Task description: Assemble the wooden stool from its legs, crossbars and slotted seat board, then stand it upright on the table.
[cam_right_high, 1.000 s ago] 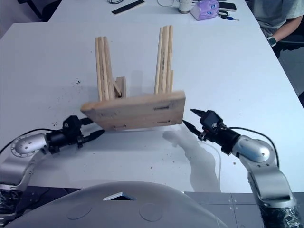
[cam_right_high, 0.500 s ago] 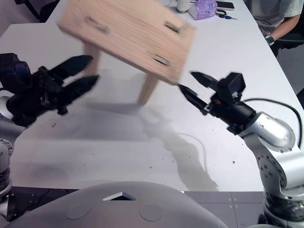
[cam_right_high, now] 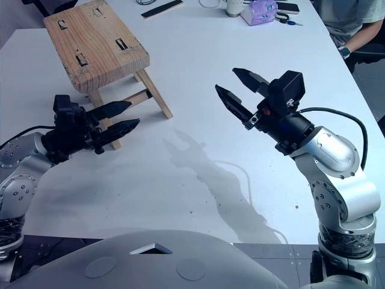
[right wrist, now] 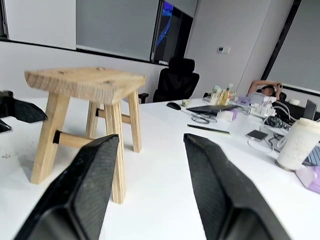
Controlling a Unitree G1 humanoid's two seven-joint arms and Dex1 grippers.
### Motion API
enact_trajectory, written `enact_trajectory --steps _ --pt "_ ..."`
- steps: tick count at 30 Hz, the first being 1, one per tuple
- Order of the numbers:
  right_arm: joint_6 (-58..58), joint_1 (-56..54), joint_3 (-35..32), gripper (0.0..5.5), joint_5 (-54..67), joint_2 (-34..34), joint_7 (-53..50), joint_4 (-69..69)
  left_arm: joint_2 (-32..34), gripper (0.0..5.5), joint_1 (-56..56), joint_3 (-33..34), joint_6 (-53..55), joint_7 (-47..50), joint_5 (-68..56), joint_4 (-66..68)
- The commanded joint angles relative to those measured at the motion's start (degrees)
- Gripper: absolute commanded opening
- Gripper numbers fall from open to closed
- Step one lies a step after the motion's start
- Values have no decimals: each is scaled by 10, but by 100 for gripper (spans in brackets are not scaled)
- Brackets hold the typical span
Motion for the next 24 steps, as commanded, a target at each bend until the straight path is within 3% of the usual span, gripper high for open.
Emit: enact_trajectory --steps 1,3,6,12,17,24 --pt "-19 42 17 240 -33 -1 26 24 55 265 29 124 44 -70 -122 -18" --pt "-28 65 19 240 -45 4 32 32 86 265 52 155 42 -114 -93 18" --pt "-43 80 25 240 -73 13 27 54 115 265 74 144 -4 -153 20 121" --pt "-70 70 51 240 -124 30 26 100 53 265 -28 79 -125 -39 221 334" --pt "-77 48 60 240 -141 37 28 119 -32 265 -67 9 -155 27 286 313" --pt "-80 38 63 240 -153 44 30 133 -104 265 -83 -141 -102 0 282 158"
